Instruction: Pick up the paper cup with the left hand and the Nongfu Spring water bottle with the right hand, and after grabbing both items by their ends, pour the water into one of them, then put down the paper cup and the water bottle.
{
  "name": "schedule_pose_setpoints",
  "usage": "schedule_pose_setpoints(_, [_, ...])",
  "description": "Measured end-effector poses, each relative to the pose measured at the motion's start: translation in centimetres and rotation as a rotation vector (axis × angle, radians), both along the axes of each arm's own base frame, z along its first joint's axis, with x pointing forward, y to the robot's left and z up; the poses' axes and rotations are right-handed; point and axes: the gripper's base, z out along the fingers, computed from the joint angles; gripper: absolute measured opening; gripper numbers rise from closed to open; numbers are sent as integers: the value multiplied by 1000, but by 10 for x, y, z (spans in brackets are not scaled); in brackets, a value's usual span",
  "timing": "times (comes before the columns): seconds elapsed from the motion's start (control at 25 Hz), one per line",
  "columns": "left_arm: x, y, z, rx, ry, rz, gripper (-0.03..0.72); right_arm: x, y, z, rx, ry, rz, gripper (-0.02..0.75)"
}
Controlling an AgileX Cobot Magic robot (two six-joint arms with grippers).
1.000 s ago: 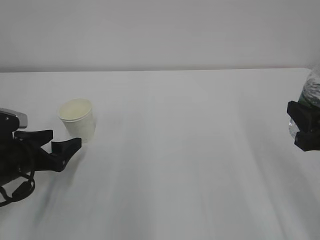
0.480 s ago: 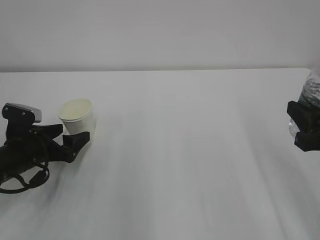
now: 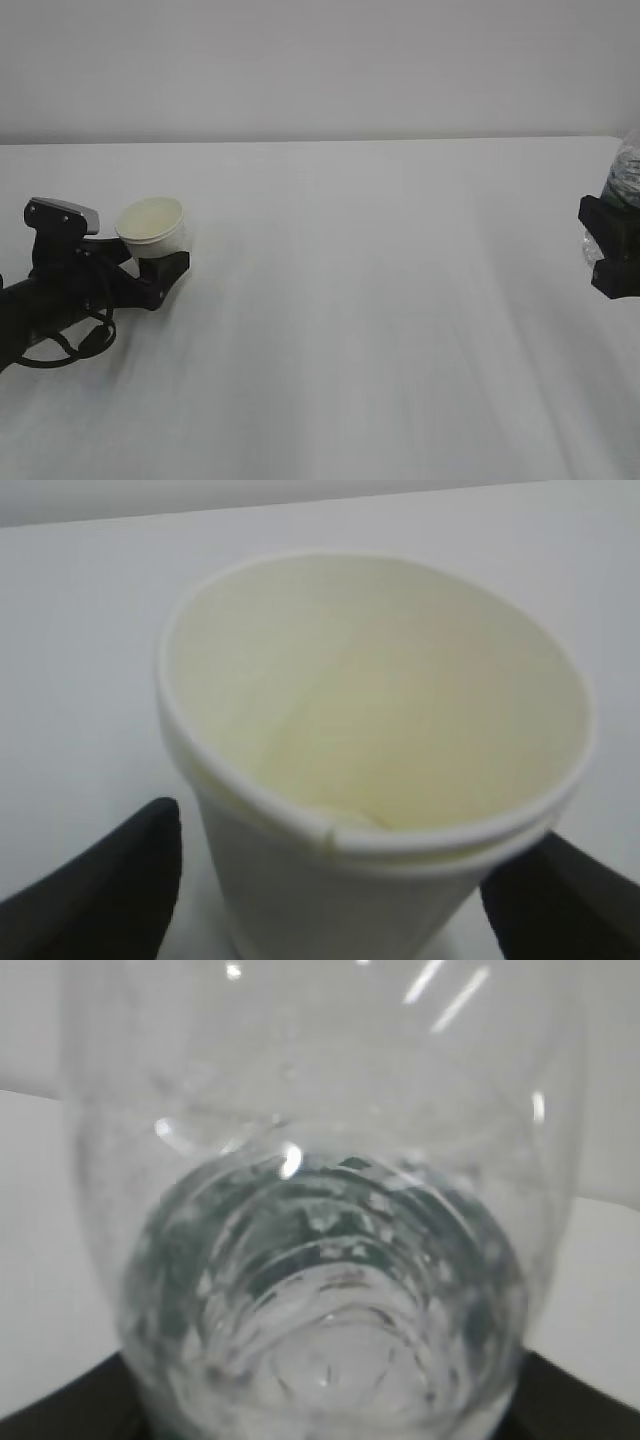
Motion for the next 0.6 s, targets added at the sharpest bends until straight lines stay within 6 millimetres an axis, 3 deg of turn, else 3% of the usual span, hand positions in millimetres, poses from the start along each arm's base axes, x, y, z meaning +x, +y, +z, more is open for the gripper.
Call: schedule_pose_setpoints(0.6, [5, 0, -9, -20, 23, 11, 673, 0, 0, 0, -8, -2, -1, 421])
